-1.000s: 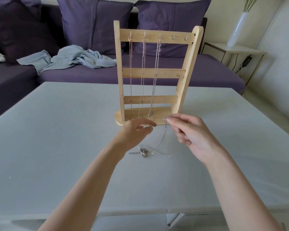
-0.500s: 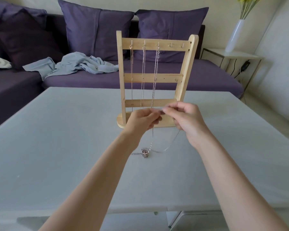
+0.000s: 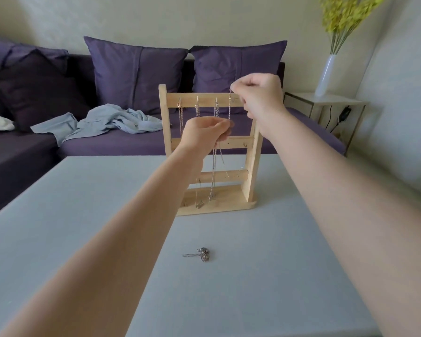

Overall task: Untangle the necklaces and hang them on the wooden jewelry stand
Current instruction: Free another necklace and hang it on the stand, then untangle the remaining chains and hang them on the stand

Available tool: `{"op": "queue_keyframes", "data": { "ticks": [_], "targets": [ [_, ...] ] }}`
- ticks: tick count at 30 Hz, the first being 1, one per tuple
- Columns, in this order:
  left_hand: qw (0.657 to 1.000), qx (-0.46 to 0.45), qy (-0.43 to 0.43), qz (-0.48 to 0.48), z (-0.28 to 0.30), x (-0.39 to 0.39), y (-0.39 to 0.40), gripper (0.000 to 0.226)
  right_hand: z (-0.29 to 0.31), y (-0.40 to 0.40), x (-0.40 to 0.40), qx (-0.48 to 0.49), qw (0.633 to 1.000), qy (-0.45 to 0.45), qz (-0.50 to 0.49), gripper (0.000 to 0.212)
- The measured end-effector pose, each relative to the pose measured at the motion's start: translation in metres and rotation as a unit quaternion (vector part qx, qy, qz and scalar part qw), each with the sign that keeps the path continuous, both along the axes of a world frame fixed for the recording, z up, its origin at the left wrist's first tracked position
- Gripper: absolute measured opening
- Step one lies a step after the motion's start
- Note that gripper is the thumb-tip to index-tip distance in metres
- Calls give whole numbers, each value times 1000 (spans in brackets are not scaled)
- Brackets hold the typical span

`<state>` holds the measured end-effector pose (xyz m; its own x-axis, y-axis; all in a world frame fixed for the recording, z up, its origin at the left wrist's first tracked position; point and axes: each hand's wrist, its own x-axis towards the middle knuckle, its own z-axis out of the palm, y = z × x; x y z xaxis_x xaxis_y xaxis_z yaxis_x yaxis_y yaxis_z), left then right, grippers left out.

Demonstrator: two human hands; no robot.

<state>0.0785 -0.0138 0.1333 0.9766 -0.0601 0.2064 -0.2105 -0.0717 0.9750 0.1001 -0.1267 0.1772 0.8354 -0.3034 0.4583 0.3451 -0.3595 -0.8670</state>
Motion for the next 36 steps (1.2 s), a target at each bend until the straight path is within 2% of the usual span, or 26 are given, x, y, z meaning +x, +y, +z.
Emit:
{"op": "queue_keyframes", "data": {
  "ticks": [3, 6, 14, 19, 24, 28, 31, 34, 36],
  "targets": [
    [998, -29, 52, -8, 1, 6, -1, 12, -3, -3, 19, -74, 996, 9, -44, 10],
    [996, -32, 82, -13, -4, 9, 0, 11, -6, -7, 26, -174, 980, -22, -91, 13],
    [996, -23, 91, -10, -15, 14, 0, 11, -30, -24, 18, -358, 923, -104, -90, 18],
    [994, -33, 102, -29, -19, 15, -2, 7, -44, -28, 10, -231, 969, -82, -32, 14],
    [989, -75, 128, -19, -27, 11, 2, 5, -45, -33, 2, -203, 977, -51, -37, 13],
    [985, -69, 159, 13, -49, -3, 19, 15, -51, -32, -13, -184, 980, -19, -75, 17],
    [979, -14, 204, -22, -70, -23, 32, 25, -76, -20, -35, -261, 964, 44, -21, 28],
    [963, 149, 216, -54, -98, -41, 42, 24, -118, -1, -61, -324, 933, 141, 64, 31],
    [944, 275, 169, -65, -118, -49, 49, 22, -153, 15, -78, -363, 904, 200, 105, 23]
  ]
}}
